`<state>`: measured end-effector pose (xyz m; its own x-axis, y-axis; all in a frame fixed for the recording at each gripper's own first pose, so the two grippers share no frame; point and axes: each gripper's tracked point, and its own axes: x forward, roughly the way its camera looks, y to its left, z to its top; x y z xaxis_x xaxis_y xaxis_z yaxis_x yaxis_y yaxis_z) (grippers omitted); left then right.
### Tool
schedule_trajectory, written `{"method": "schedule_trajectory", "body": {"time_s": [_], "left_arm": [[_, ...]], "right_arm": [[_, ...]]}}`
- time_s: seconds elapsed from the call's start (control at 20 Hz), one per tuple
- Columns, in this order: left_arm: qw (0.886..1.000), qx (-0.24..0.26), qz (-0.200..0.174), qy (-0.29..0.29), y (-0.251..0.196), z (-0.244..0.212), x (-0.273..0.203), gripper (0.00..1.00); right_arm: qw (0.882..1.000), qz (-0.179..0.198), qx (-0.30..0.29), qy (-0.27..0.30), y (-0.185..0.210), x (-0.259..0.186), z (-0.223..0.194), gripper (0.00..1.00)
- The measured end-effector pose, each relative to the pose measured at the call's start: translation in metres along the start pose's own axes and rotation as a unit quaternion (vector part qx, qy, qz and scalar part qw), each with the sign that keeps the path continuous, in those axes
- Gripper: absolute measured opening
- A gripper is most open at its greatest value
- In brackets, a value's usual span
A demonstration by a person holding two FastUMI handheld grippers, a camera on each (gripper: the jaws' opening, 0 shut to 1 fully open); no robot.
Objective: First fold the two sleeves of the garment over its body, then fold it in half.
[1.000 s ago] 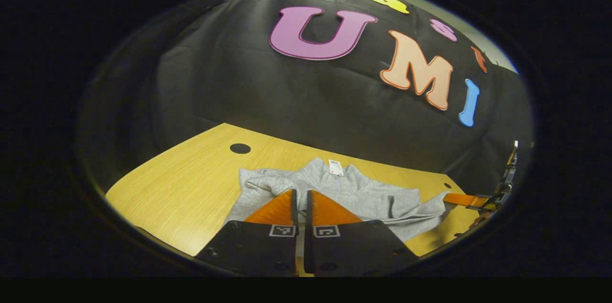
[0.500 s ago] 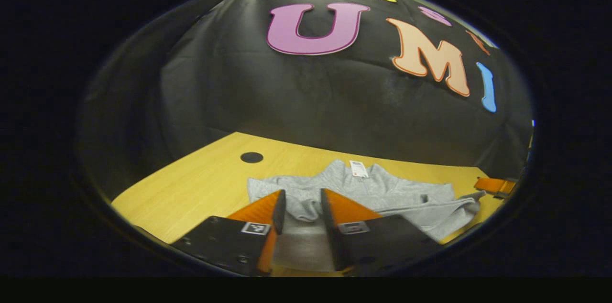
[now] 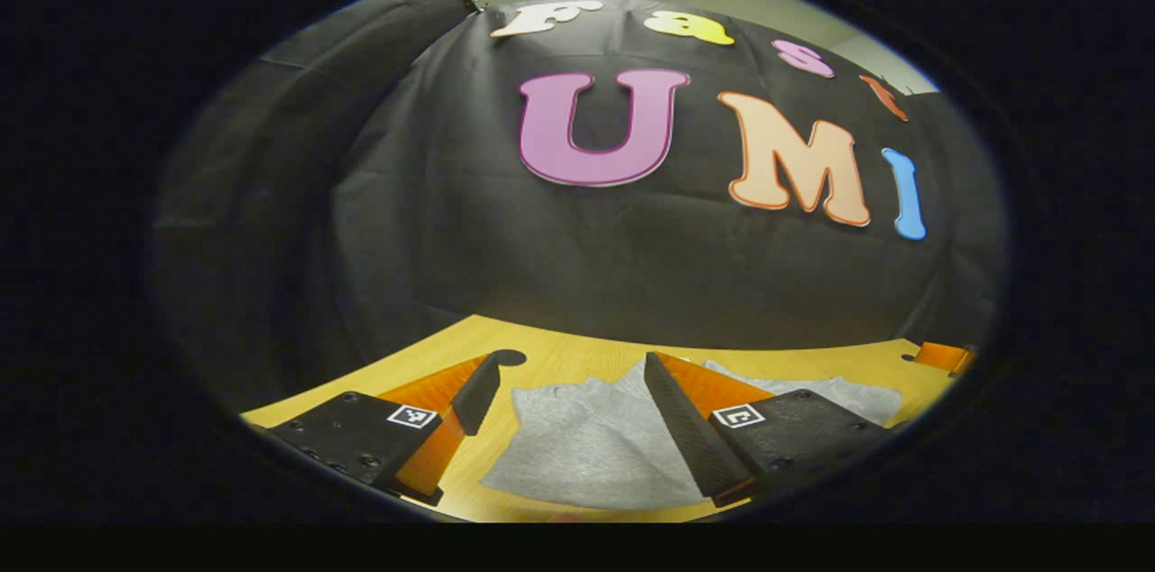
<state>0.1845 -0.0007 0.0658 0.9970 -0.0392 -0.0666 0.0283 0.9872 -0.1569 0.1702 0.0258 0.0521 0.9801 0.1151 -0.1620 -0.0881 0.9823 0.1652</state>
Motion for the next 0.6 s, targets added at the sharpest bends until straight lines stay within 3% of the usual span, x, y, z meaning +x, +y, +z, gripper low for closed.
{"method": "schedule_trajectory", "body": {"time_s": [0.2,0.6], "left_arm": [[0.999,-0.004,-0.011,-0.041,0.003,0.018,-0.040,0.94],[0.999,0.038,0.004,-0.030,0.013,-0.030,-0.117,0.94]], "right_arm": [[0.999,0.011,-0.029,-0.037,0.021,-0.045,0.000,0.97],[0.994,0.029,-0.054,-0.089,0.056,-0.128,-0.026,0.97]]}}
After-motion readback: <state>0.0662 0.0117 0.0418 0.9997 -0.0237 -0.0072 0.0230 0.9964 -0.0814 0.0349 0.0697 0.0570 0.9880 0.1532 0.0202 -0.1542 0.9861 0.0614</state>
